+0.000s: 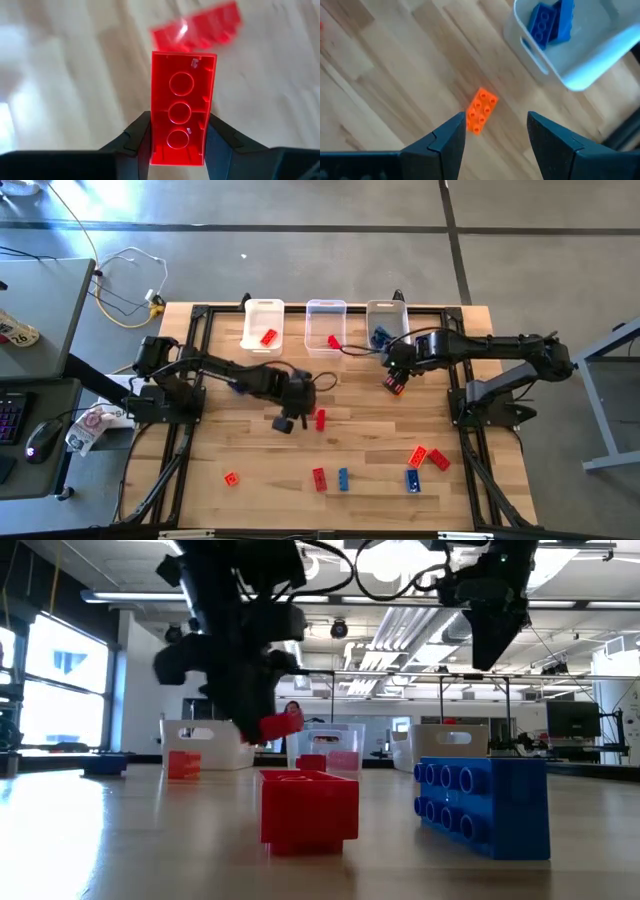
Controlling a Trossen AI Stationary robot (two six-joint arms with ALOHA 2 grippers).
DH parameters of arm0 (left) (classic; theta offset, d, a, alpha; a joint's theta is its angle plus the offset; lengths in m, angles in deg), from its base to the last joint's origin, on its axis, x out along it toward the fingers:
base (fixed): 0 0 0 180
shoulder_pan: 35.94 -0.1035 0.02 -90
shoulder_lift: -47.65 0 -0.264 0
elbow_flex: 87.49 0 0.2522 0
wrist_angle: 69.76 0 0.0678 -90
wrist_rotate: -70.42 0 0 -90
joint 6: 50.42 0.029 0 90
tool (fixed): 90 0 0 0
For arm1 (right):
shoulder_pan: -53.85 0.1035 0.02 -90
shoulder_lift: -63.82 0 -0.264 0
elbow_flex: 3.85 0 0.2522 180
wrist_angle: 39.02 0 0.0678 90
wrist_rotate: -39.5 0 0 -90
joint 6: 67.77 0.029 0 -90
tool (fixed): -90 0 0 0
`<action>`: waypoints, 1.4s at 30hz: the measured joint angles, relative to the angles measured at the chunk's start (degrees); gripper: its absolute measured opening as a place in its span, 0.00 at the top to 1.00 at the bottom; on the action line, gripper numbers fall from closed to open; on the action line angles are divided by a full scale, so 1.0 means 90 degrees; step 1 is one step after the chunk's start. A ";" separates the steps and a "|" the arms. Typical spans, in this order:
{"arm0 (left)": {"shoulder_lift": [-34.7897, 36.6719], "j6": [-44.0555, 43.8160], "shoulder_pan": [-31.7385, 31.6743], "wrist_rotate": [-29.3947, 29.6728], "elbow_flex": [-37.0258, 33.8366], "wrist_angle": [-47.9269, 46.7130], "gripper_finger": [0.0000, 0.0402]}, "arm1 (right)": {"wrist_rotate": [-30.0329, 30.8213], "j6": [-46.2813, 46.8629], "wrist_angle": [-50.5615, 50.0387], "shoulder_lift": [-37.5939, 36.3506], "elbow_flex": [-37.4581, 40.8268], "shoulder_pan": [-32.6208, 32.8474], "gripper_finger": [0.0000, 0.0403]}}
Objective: Sort & place blocks by color
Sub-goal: Put the red game piece into the transparent bin
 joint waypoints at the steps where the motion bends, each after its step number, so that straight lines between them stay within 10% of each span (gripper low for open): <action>1: 0.0000 0.0112 -0.0076 0.0015 0.0085 0.0016 0.73 | -0.0005 0.0076 -0.0115 0.0000 0.0000 0.0058 0.51; 42: -0.0045 -0.0036 -0.3464 -0.0872 0.0792 0.2210 0.72 | -0.1919 0.0358 -0.0349 0.0000 0.0012 0.2892 0.51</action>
